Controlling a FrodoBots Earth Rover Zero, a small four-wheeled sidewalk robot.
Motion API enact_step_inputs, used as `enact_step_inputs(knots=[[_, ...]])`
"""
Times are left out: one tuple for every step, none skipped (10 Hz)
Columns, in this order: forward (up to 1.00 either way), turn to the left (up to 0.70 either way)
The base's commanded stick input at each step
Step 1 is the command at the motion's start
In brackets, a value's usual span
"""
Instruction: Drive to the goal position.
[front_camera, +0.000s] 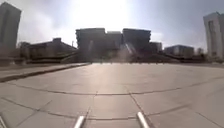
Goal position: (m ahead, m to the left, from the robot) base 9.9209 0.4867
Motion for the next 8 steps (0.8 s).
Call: enact_step_inputs(knots=[[1.0, 0.0], [1.0, 0.0], [1.0, 0.0], [1.0, 0.0], [1.0, 0.0], [1.0, 0.0], [1.0, 0.0], [1.0, 0.0]])
